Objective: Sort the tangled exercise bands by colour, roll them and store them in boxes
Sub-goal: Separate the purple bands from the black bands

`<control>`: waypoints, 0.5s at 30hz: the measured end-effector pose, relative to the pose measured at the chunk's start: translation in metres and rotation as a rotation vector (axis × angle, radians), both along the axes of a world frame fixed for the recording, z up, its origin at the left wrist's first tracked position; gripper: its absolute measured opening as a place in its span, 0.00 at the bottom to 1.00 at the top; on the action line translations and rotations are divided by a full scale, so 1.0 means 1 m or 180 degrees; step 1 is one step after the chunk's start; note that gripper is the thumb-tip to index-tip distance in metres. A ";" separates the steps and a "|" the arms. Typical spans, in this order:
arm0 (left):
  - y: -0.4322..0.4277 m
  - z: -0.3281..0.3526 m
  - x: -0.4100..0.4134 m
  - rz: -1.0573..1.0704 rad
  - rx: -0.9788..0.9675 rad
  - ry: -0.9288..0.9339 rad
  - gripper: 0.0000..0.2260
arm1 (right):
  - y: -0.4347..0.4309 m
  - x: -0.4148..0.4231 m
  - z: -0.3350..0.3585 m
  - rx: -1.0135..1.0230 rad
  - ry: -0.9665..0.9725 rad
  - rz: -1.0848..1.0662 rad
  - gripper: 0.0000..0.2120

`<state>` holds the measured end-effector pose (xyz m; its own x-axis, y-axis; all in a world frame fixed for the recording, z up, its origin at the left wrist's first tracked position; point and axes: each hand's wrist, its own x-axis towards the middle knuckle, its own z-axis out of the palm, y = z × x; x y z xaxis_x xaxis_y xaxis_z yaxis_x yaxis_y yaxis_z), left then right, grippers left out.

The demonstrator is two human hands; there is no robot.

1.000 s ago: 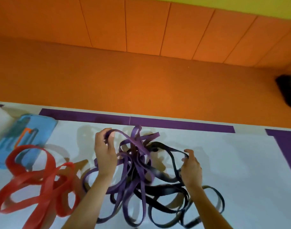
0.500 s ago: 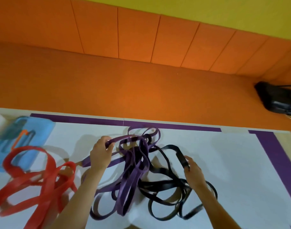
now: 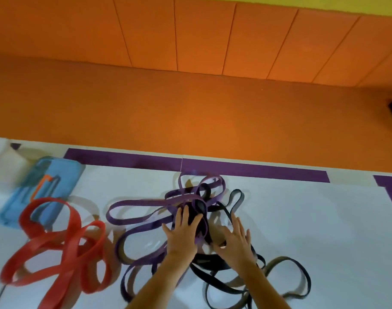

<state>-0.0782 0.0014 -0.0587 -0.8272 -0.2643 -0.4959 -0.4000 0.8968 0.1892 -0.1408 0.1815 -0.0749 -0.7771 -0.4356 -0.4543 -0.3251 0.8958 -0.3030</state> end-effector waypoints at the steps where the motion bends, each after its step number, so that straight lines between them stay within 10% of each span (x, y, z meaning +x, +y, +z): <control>1: 0.000 -0.004 0.002 0.0165 -0.0134 0.0095 0.45 | -0.006 -0.001 -0.004 0.0034 -0.0112 0.0078 0.32; 7: -0.019 -0.015 0.022 0.0603 0.0232 0.1227 0.23 | -0.019 -0.003 -0.019 0.0217 0.0239 0.0211 0.23; 15: -0.055 0.011 0.042 0.1028 0.1516 0.1785 0.22 | 0.007 -0.025 0.001 -0.0144 0.0170 -0.0427 0.12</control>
<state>-0.0359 -0.0539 -0.0481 -0.9054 -0.3976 -0.1491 -0.3578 0.5253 0.7720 -0.1659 0.1883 -0.0738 -0.8523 -0.3452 -0.3931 -0.2200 0.9182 -0.3294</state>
